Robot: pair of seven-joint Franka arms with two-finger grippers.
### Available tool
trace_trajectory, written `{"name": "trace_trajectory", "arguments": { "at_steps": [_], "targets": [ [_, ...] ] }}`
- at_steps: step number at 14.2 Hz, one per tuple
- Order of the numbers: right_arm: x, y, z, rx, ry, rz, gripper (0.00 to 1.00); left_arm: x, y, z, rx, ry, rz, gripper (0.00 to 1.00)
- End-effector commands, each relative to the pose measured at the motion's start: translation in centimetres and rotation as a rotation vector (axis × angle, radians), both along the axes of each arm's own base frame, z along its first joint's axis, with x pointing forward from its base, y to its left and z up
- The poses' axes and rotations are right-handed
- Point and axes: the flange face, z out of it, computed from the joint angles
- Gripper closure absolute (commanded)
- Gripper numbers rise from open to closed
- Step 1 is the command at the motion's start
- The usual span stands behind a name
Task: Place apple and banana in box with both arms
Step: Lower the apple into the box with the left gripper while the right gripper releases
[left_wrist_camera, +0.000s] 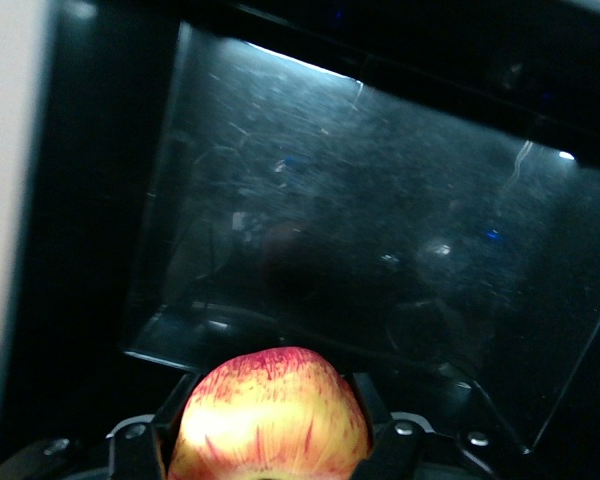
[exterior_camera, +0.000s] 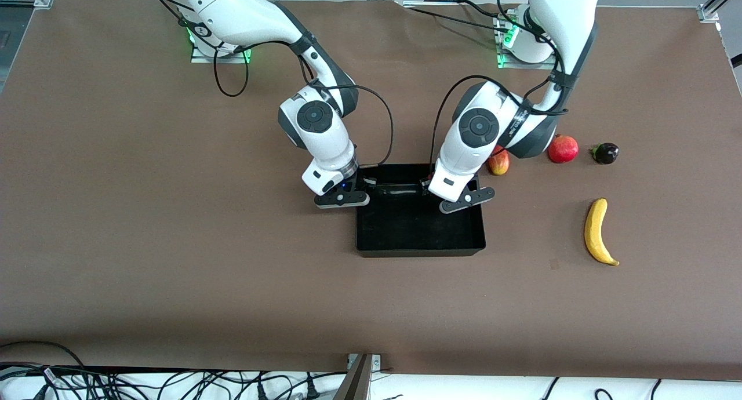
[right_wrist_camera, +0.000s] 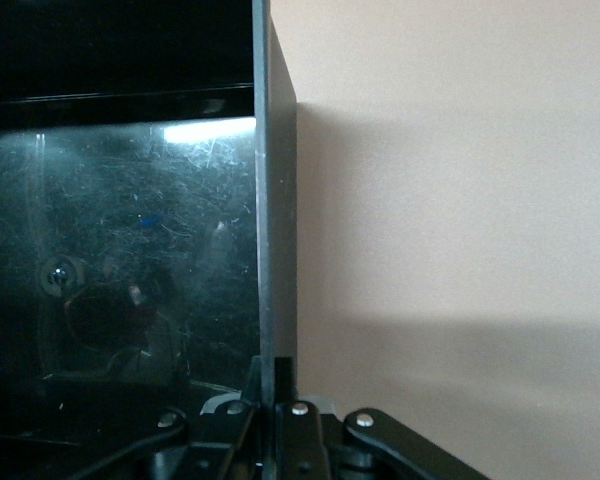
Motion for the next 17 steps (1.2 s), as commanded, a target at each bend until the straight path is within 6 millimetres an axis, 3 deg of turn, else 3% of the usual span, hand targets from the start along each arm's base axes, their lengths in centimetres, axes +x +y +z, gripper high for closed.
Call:
{"name": "trace_trajectory", "arguments": {
  "at_steps": [1,3,7,10,13,17],
  "targets": [
    [0.9,0.4,0.2,0.02,-0.018,-0.022,0.11,0.3,-3.5,-1.0,-0.012,-0.017,-0.003,1.0],
    [1.7,-0.4,1.3,0.022,-0.03,-0.031,0.0,-0.2,-5.1,-1.9,-0.011,-0.012,-0.016,1.0],
    [4.5,-4.7,5.2,0.002,-0.016,-0.087,0.0,-1.0,-6.9,-3.4,-0.03,-0.036,-0.044,1.0],
    [6.3,-9.2,9.4,-0.035,0.029,-0.146,0.0,-1.6,-7.9,-5.3,-0.046,-0.049,-0.058,1.0],
    [7.7,-14.3,12.7,-0.08,0.074,-0.165,0.0,-3.0,-9.5,-8.4,-0.056,-0.023,-0.067,1.0],
    [9.0,-21.5,16.5,-0.128,0.118,-0.136,0.0,-3.1,-9.5,-9.5,-0.062,-0.034,-0.074,1.0]
  ]
}}
